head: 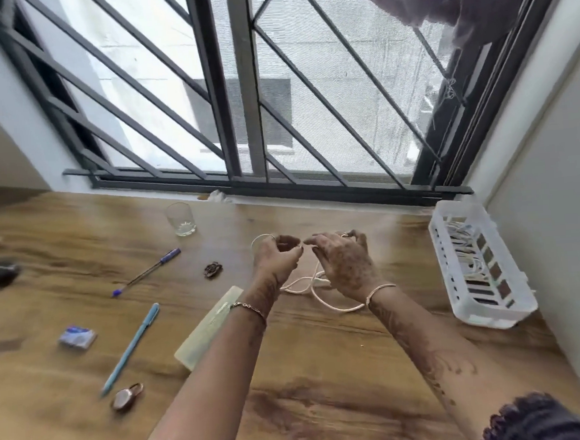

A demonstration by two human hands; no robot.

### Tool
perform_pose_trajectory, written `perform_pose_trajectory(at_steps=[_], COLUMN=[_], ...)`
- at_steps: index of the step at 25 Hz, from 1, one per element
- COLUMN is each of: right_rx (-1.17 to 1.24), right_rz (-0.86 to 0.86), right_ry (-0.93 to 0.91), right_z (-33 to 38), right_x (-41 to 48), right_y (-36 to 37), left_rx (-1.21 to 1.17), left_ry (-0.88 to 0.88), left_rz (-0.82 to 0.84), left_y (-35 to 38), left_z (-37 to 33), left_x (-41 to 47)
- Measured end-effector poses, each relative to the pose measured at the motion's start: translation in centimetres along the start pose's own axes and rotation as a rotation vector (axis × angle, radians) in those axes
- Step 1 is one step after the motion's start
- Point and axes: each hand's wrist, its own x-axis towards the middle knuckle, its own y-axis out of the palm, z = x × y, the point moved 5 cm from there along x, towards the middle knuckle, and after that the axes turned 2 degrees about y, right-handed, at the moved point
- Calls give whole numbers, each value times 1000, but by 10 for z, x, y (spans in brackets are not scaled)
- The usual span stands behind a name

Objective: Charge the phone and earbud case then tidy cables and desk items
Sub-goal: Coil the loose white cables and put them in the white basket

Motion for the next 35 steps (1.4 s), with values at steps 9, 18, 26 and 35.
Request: perform_pose_trajectory(at_steps=[9, 18, 26, 35], right_rx=[-69, 139, 389, 901], right_rz=[286, 93, 9, -165], right_ry=[77, 146, 219, 376], right_z=[-10, -47, -61, -50], right_x=[-19, -38, -31, -10], right_y=[28, 7, -13, -40], left_rx=[588, 491, -11, 133], left_ry=[70, 76, 27, 138], left_rz=[176, 5, 104, -49], left_y=[12, 17, 40, 35], left_z=[41, 34, -3, -17], left_x=[-9, 2, 5, 18])
